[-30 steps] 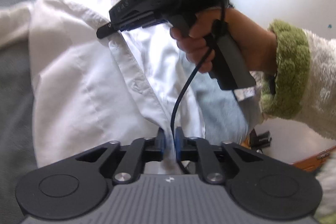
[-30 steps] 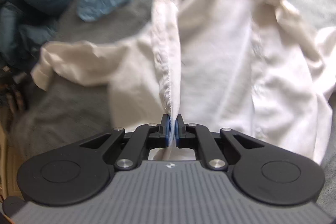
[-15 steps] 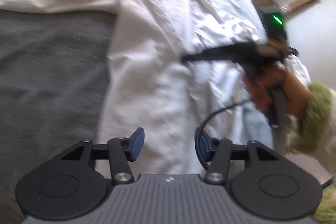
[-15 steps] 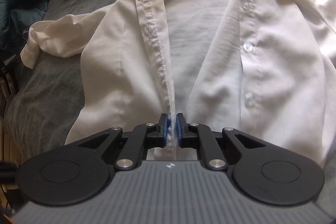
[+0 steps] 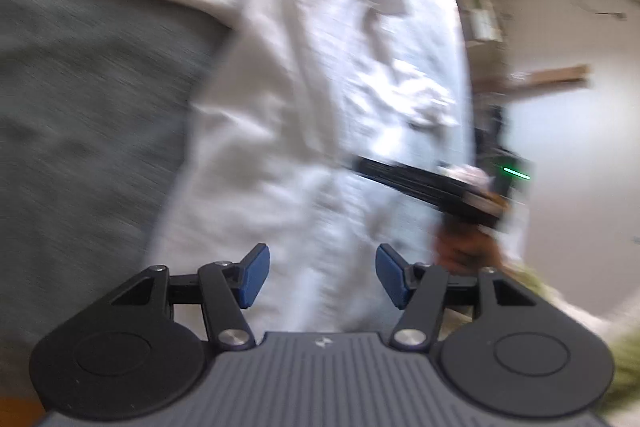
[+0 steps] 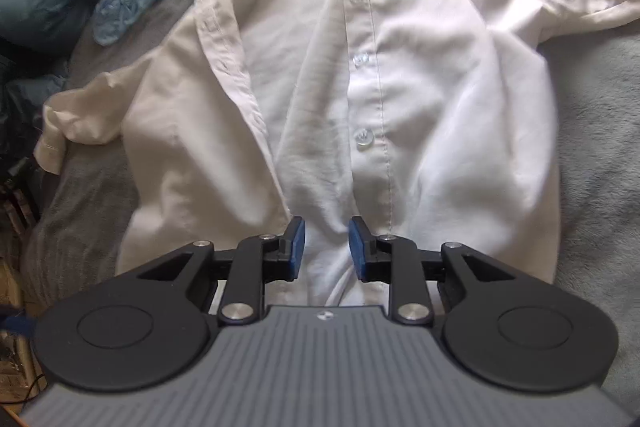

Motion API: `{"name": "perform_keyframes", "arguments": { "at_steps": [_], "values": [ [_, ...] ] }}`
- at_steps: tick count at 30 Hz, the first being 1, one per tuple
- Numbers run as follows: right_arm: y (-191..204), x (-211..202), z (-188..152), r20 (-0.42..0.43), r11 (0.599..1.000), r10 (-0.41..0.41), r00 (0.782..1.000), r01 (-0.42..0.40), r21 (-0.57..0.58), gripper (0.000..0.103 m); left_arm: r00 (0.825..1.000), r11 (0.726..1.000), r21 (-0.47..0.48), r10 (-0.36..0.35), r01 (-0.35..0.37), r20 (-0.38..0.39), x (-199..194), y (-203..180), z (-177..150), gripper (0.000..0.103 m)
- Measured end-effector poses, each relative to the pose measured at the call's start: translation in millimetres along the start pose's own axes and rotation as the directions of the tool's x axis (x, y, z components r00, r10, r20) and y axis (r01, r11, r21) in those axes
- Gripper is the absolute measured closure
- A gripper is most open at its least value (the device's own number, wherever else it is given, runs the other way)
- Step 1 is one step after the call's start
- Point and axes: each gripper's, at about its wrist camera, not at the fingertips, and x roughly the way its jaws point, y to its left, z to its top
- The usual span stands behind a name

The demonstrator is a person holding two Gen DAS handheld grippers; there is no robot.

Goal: Fold clothes

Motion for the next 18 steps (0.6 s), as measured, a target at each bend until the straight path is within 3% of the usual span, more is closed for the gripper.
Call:
{"name": "perform_keyframes", "arguments": {
  "at_steps": [3, 6, 8, 10, 14, 16, 18],
  "values": [
    [-5.5, -33.7, -9.9, 0.035, 1.000, 0.002, 0.999, -0.003, 0.031, 0.072, 0.985, 0.984, 0.049, 0.174, -0.174, -0.002, 17.7, 5.9, 4.1, 0.044],
    [-23.7, -59.4, -28.3, 0.039, 0.994, -0.082, 0.996, 0.079, 0.071, 0.066, 0.956, 0.949, 0.132, 0.292, -0.285, -0.032, 39.5, 10.6, 3.2, 0.044],
    [-46.7, -68.1, -44.8, 0.012, 0.982, -0.141, 0.990, 0.139, 0.127, 0.058, 0.946, 0.939, 0.159, 0.318, -0.305, -0.060, 53.9, 17.1, 2.0, 0.044],
    [-67.2, -70.6, -63.7, -0.020, 0.963, -0.186, 0.982, 0.187, 0.195, 0.056, 0.943, 0.939, 0.170, 0.318, -0.299, -0.095, 67.2, 20.2, -1.1, 0.044],
    [-98.0, -51.7, -95.5, -0.107, 0.936, -0.174, 0.979, 0.198, 0.292, 0.048, 0.931, 0.928, 0.207, 0.340, -0.309, -0.133, 86.9, 22.0, -9.4, 0.050],
    [-107.8, -36.9, -108.7, -0.153, 0.928, -0.145, 0.978, 0.188, 0.321, 0.048, 0.921, 0.913, 0.237, 0.368, -0.333, -0.125, 91.1, 18.7, -12.5, 0.061],
    [-106.8, -29.2, -116.9, -0.162, 0.933, -0.141, 0.977, 0.185, 0.309, 0.050, 0.914, 0.904, 0.252, 0.384, -0.344, -0.130, 93.8, 16.2, -13.8, 0.084]
  ]
}}
